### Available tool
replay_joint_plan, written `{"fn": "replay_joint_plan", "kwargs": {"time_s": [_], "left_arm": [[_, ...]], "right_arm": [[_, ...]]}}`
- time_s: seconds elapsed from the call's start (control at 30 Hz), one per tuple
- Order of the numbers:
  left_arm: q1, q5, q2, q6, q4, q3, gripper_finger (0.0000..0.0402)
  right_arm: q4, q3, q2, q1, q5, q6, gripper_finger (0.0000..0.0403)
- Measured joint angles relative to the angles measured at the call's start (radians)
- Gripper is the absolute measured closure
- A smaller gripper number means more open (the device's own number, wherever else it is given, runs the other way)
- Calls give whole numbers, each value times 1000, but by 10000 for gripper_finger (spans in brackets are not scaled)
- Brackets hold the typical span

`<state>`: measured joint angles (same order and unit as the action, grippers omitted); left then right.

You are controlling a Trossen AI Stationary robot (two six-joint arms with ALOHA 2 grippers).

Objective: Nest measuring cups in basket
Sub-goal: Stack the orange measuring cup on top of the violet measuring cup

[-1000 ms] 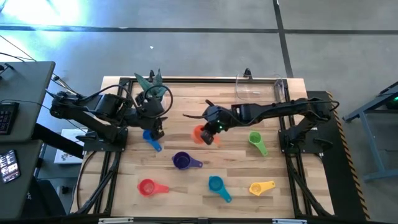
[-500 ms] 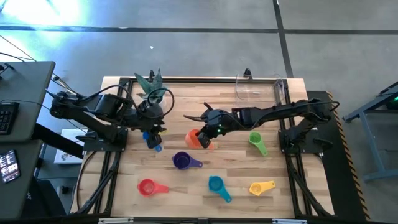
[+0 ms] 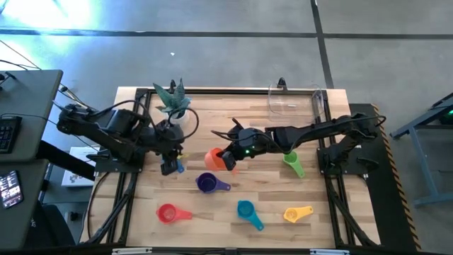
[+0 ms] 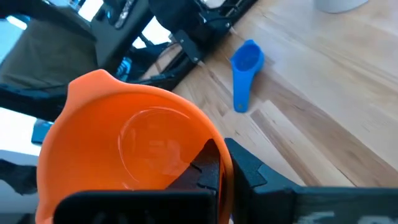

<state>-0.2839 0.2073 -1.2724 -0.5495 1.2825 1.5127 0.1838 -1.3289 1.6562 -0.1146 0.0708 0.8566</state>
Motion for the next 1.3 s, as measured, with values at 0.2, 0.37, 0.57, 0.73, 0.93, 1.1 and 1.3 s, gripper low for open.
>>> {"fn": "replay_joint_plan", "kwargs": {"time_s": [0.2,0.37,0.57,0.73,0.93,1.1,1.3], "left_arm": [[-54,0,0,-14,6,0,275],[-97,0,0,-50,7,0,275],[-150,0,0,-88,7,0,275],[-191,0,0,-130,7,0,275],[-217,0,0,-130,8,0,275],[-217,4,0,-130,7,1,275],[-217,5,0,-130,14,1,275]], "right_arm": [[-75,0,0,-8,6,-10,402],[-154,0,0,-18,9,-46,402],[-165,0,0,-24,25,-50,402],[-213,-4,1,-24,15,-51,402],[-119,-107,27,-24,8,-97,402],[27,-250,104,-17,-17,-139,402],[198,-396,215,-14,-59,-167,402]]}}
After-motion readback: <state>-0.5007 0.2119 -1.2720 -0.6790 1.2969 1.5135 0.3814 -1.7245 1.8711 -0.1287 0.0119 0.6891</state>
